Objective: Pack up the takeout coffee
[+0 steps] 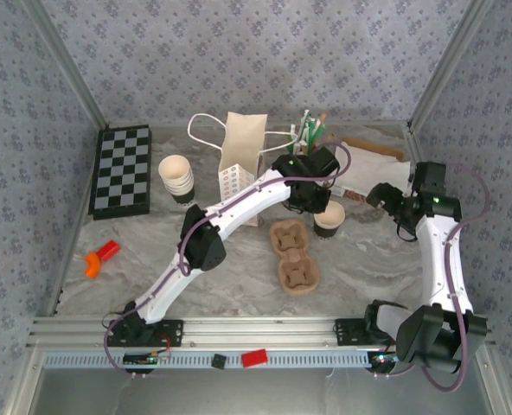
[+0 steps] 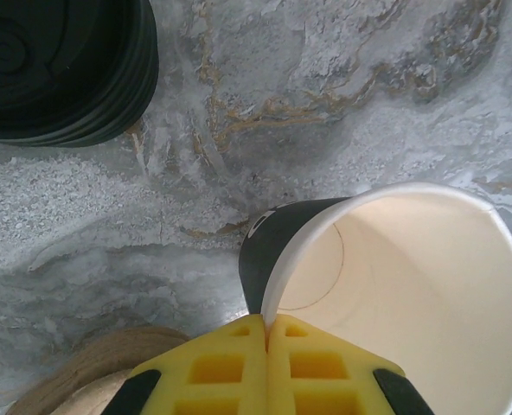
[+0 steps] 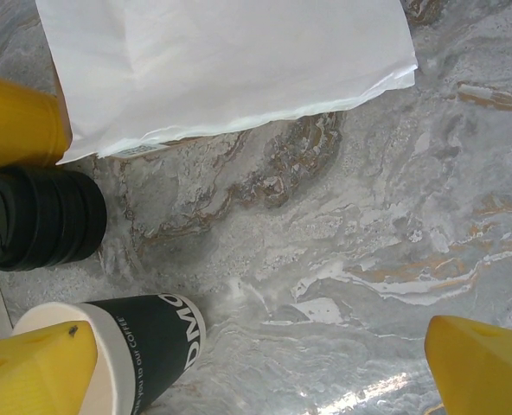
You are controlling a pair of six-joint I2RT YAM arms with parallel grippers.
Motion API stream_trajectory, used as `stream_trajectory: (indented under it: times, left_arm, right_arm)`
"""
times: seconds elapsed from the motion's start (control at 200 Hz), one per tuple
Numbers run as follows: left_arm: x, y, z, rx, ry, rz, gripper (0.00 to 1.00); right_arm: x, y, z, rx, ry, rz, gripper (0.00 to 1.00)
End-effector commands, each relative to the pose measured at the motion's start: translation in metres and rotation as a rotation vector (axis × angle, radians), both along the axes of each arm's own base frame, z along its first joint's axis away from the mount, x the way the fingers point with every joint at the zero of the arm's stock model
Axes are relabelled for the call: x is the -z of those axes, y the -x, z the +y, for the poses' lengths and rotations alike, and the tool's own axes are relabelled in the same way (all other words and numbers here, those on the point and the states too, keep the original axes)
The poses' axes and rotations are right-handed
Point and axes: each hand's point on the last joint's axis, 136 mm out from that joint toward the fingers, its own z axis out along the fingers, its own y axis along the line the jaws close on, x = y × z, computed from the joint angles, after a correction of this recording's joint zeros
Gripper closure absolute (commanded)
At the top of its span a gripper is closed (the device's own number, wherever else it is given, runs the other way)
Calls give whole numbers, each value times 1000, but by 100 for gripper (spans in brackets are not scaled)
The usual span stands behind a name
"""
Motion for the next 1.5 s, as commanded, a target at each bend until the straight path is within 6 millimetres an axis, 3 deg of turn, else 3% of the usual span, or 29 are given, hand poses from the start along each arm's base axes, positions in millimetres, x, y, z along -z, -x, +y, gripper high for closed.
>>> stream_trajectory:
  times: [0.0,0.12,0.28,0.355,0.515,0.66,0.79,0.84,1.069,1.104,1.384,1.494]
  left_arm:
    - [2,3,1,28,-13,10,100]
    - [5,6,-2,47,-19,11,100]
    - [1,6,1,54,-28,-3,78]
    - [-3,6,1,56,-23,-5,73]
    - [-30,7,2,64,15,-35,64]
    - [-64,11,16,62,25,-88,62]
    - [-93,27,33,95,22,-138,61]
    - [-103,34,42,99,26,-160,61]
    - [-138,64,75,98,163,-211,58]
    - [-135,70,83,102,167,-208,57]
    - [-158,89,131,72,245,-310,51]
    - [-163,87,149,14,275,-352,49]
  right_arm:
    - [-1,-3,-3,12,2,-9,1]
    - [-1,-4,-1,9,4,-7,1]
    - [-2,-5,2,-1,8,-10,1]
    - [-5,-5,3,-9,15,-11,0]
    - [-13,-5,8,-29,30,-16,1]
    - [-25,-6,15,-66,48,-23,1]
    - [-30,-8,27,-123,75,-9,0]
    - [-43,-14,33,-149,97,-28,1]
    - [-47,-34,65,-281,165,16,1]
    - [-48,-38,73,-313,182,24,1]
    - [-30,-68,134,-522,338,123,0]
    - [-12,-81,156,-589,380,170,1]
